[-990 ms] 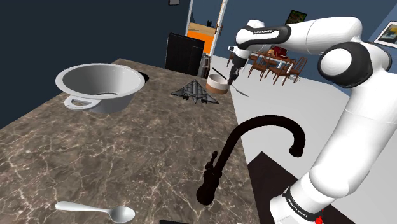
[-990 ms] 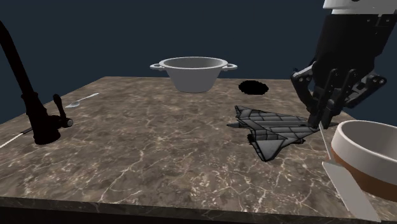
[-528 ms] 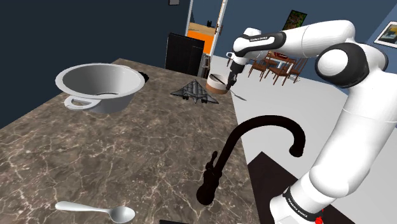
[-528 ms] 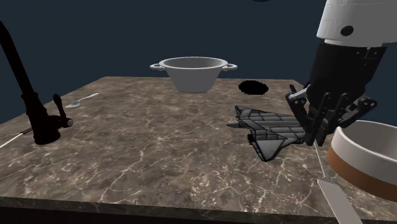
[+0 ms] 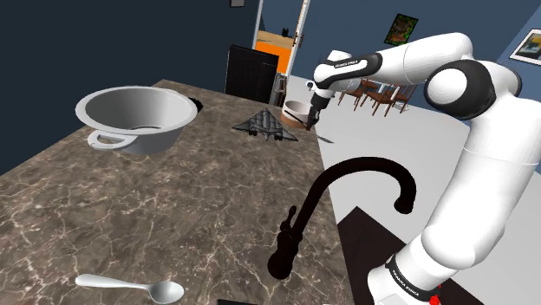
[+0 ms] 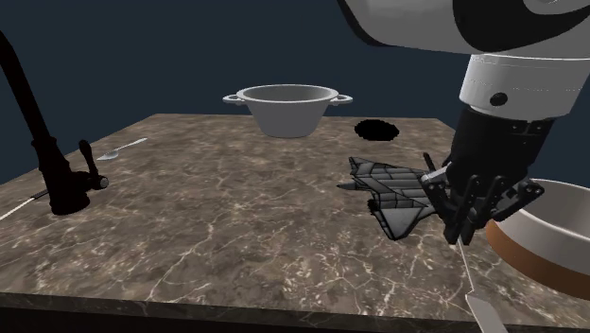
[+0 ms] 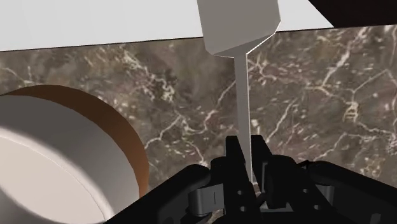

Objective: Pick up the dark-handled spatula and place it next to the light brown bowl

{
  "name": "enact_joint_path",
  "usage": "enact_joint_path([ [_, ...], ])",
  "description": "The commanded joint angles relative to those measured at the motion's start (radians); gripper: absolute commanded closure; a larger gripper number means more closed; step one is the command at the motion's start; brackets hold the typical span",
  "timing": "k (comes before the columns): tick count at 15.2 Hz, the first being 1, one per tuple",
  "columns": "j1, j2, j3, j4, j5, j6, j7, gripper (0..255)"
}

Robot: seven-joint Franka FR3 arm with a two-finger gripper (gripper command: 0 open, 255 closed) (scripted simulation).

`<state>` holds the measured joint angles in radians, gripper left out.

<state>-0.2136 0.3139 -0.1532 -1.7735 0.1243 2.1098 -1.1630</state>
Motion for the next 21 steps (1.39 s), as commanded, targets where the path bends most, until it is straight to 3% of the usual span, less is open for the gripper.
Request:
enact_joint_path([
  [1, 0.001, 0.014, 0.002, -0.008, 0.003, 0.022, 0.000, 255],
  [6, 0.000, 0.042, 0.005, -0.037, 0.012, 0.079, -0.008, 255],
  [13, 0.000, 0.042, 0.005, -0.037, 0.012, 0.079, -0.008, 255],
  [14, -0.001, 0.044, 0.005, -0.035, 0.012, 0.079, -0.009, 0],
  [19, 0.000, 0.042, 0.005, -0.037, 0.012, 0.079, -0.008, 0],
  [21, 0.000, 0.011, 0.001, -0.012, 0.003, 0.023, -0.003, 0],
])
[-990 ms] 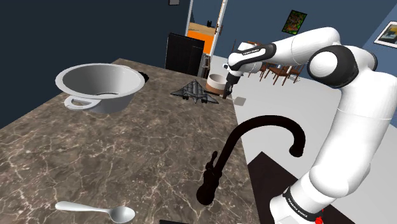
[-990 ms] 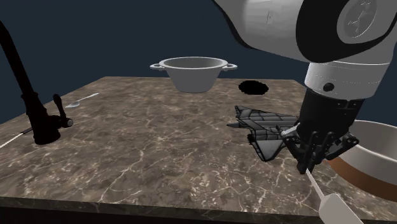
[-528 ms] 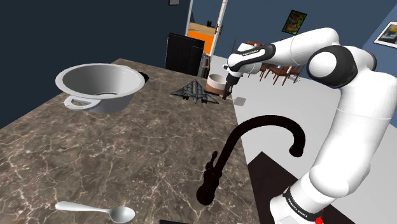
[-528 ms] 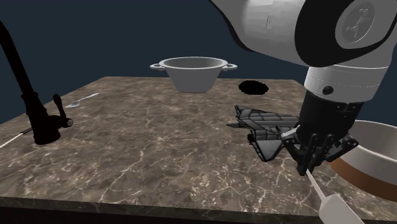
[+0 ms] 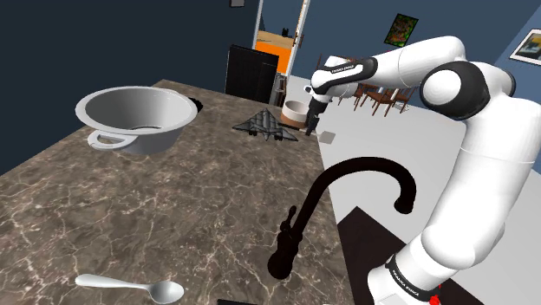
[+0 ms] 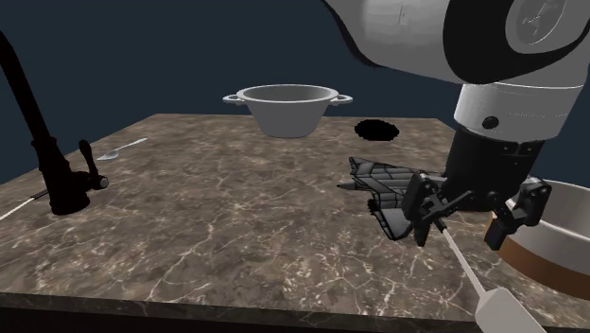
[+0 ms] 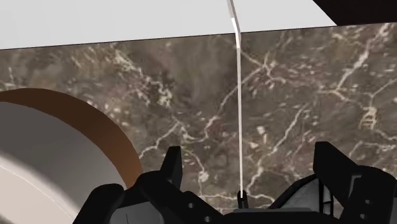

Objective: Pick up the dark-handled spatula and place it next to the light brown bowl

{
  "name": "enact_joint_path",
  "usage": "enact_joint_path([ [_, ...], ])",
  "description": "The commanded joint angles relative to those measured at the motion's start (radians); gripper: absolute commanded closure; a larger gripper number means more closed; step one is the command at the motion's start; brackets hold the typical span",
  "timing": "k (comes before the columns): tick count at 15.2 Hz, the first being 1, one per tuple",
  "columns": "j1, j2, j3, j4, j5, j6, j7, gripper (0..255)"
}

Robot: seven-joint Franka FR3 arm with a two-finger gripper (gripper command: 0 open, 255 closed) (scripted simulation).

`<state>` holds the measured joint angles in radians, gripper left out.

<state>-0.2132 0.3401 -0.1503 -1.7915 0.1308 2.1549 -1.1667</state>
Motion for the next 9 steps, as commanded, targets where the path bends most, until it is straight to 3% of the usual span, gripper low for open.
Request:
enact_joint_path([
  [1, -0.001, -0.029, -0.004, 0.021, -0.007, -0.050, 0.003, 0],
  [9, -0.001, -0.039, -0.005, 0.033, -0.010, -0.073, 0.005, 0],
])
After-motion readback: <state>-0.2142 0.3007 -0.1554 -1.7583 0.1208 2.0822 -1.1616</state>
